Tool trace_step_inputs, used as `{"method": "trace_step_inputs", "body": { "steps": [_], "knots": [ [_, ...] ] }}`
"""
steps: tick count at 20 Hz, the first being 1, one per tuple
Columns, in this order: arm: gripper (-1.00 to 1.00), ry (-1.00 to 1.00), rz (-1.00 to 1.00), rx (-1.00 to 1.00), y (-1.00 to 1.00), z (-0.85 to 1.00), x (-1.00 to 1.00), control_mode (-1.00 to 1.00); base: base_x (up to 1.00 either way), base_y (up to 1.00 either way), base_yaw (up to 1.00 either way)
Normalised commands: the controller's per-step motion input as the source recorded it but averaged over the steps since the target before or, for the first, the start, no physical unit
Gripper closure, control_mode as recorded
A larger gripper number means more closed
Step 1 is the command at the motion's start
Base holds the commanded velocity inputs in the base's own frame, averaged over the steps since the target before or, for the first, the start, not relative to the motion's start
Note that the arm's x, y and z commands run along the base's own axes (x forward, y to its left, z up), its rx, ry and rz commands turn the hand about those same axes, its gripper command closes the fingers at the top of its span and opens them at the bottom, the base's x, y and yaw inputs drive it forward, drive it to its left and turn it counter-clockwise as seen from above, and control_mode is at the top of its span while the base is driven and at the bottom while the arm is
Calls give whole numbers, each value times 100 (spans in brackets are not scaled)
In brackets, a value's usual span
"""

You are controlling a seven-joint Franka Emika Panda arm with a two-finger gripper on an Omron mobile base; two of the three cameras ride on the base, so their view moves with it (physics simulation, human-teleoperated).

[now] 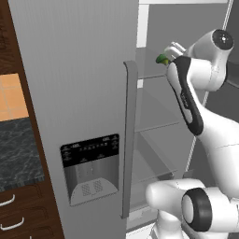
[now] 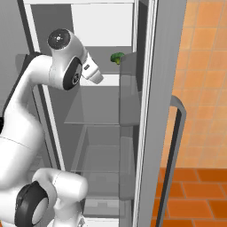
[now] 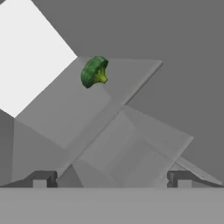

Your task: Place one broccoli and one chicken drumstick in each tupperware on the nearby counter, to pack two identical lunches.

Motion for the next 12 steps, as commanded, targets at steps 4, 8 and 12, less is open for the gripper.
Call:
{"method": "trace_step_inputs", "body": {
  "steps": [4, 8, 12],
  "knots": [
    [-100, 6, 0, 3, -35, 8, 67, -100, 0, 0, 0],
    [-100, 12, 0, 0, 0, 3, 78, -100, 0, 0, 0],
    [-100, 15, 0, 2, -20, 0, 78, -100, 0, 0, 0]
  ]
}}
